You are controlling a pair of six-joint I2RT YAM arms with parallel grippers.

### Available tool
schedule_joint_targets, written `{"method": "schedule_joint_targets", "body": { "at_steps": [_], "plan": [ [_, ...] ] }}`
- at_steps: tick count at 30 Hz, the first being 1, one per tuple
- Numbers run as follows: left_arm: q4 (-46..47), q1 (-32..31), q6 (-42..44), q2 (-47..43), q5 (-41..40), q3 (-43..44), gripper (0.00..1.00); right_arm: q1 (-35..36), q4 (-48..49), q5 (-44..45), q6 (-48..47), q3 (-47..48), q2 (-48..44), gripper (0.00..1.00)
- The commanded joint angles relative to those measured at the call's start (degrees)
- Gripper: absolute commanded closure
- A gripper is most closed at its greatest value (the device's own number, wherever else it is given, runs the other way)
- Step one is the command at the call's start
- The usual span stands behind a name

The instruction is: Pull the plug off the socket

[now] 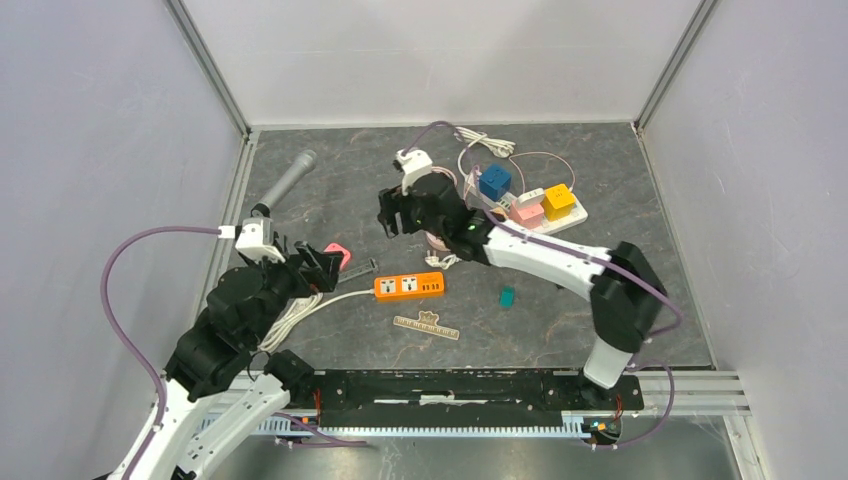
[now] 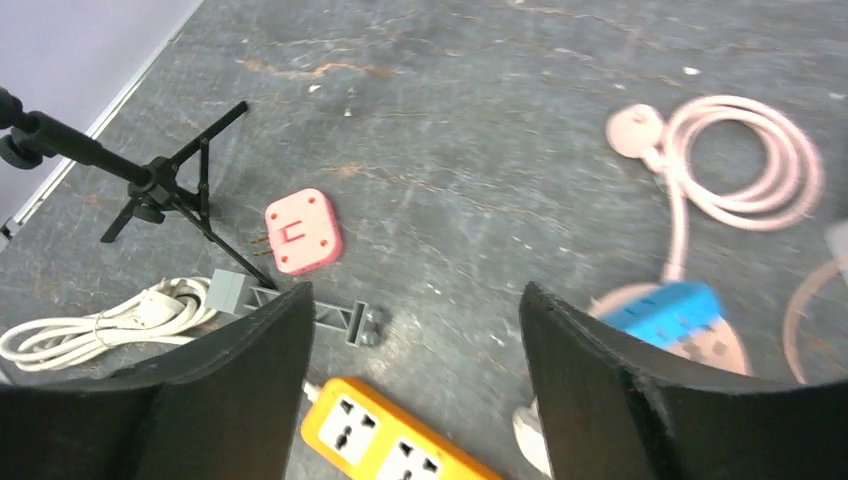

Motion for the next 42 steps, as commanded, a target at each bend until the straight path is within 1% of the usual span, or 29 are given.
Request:
{"method": "schedule_joint_targets", "body": {
  "at_steps": [1,2,6,7,9,12,16,17,19,22,25,28,29,31,33,35,39,41,42],
  "plan": [
    [0.7,-0.1,3.0,1.3,3.3,1.7,0.0,-2.1,-13.9,4.9,-1.2,-4.2,-7.3,0.12],
    [1.2,-0.1,3.1,1.7,4.9,1.5,0.0,-2.1,-14.1,5.5,-2.1,-7.3,-9.5,0.02],
    [5.4,-0.1,3.9,5.6,13.7,-0.3,0.0,-2.3,-4.9,7.3,-1.8,-24.0,-22.3,0.02],
    [6.6,-0.1,3.4,7.0,15.1,-0.7,0.0,-2.5,-4.6,8.8,-0.7,-26.7,-24.1,0.02],
    [8.5,-0.1,2.2,11.5,17.8,-0.5,0.0,-3.3,-7.0,11.1,2.1,-28.2,-25.7,0.02],
    [10.8,0.0,-0.1,19.1,18.1,1.4,0.0,-4.1,-10.5,14.3,4.1,-27.2,-24.1,0.07],
    [12.6,0.0,-2.0,31.1,14.1,4.9,0.0,-4.5,-10.7,14.8,4.5,-23.4,-19.9,0.2],
    [13.2,-0.1,-2.7,33.6,12.8,5.5,0.0,-4.6,-11.3,15.9,4.8,-21.8,-18.9,0.22],
    [14.2,-0.1,-3.9,38.5,11.0,7.2,0.0,-4.8,-13.5,17.6,5.4,-18.4,-16.0,0.22],
    [16.8,0.0,-4.5,45.1,12.0,9.5,0.0,-5.3,-15.5,20.1,4.6,-14.4,-12.5,0.24],
    [19.2,-0.1,-4.6,50.8,12.5,11.4,0.0,-7.1,-17.2,20.2,3.5,-11.1,-9.5,0.23],
    [20.5,0.1,-5.3,56.9,13.1,13.5,0.0,-8.4,-17.3,20.4,2.3,-10.0,-7.7,0.23],
    [21.0,0.1,-5.3,58.6,13.7,14.1,0.01,-8.7,-16.4,20.0,1.9,-10.3,-7.4,0.23],
    [21.7,0.4,-5.1,62.6,14.2,15.6,0.09,-8.9,-13.7,18.7,1.2,-11.5,-6.7,0.23],
    [21.9,0.9,-4.7,65.7,14.3,17.0,0.13,-8.9,-12.2,17.8,1.2,-11.6,-5.4,0.23],
    [22.9,1.5,-4.2,68.2,14.9,17.9,0.17,-8.9,-11.0,17.4,1.4,-11.2,-4.1,0.25],
    [24.9,2.6,-2.8,71.7,18.5,19.8,0.17,-9.1,-11.2,19.1,3.2,-10.0,-1.5,0.28],
    [27.3,2.8,-2.6,72.5,22.1,19.6,0.17,-9.1,-11.2,20.2,4.8,-10.0,-0.5,0.33],
    [28.2,2.9,-2.6,72.8,22.6,19.5,0.17,-9.2,-10.9,20.2,5.0,-10.3,-0.3,0.35]
  ]
}}
